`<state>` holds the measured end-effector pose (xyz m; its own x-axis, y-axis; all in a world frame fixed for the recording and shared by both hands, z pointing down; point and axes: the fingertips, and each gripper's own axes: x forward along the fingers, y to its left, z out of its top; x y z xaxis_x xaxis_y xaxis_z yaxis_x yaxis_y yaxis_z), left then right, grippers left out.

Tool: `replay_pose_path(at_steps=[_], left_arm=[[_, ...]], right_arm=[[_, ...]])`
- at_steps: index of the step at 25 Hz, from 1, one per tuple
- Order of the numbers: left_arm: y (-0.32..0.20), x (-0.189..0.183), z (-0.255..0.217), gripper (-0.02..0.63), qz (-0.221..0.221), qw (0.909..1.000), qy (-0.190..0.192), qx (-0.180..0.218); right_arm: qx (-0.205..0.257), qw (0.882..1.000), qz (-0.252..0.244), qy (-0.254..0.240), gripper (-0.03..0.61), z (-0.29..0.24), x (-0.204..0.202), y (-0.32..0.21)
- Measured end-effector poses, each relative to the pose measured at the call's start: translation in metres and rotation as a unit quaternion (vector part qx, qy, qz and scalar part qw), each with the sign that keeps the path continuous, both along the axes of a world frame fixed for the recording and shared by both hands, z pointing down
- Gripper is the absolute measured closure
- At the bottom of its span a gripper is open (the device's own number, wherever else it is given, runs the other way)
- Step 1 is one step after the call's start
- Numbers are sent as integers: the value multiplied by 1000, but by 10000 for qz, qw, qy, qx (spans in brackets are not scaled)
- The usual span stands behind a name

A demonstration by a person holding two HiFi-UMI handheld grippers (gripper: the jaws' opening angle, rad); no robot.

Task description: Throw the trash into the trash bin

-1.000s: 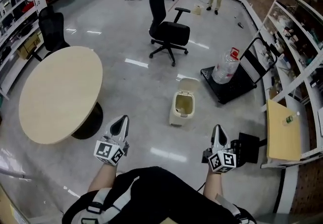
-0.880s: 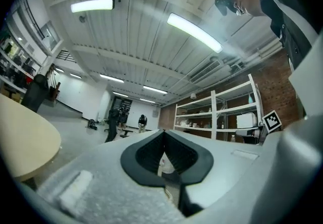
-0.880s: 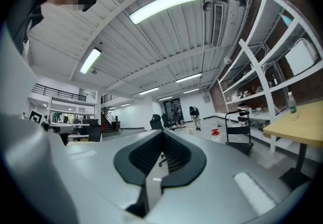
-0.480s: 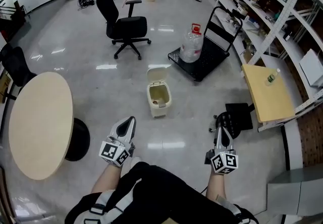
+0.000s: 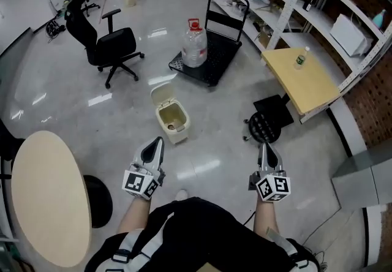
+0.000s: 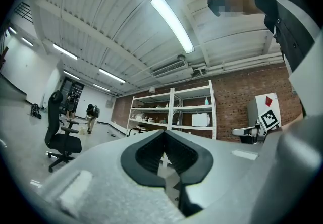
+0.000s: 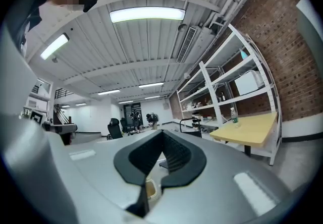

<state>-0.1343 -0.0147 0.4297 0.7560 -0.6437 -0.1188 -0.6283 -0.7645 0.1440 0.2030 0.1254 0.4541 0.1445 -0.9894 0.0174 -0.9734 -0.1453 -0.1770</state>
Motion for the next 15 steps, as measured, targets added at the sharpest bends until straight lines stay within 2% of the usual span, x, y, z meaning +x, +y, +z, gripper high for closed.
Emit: replay_pose_path(at_steps=[8, 15], left_arm=[[-21, 6, 14, 614, 601, 9979, 233, -112], [-34, 11, 22, 612, 1104, 9935, 236, -153]], right_arm=[[-62, 9982, 578, 141, 577, -1, -7, 19], [-137, 9958, 871, 258, 576, -6, -26, 22]])
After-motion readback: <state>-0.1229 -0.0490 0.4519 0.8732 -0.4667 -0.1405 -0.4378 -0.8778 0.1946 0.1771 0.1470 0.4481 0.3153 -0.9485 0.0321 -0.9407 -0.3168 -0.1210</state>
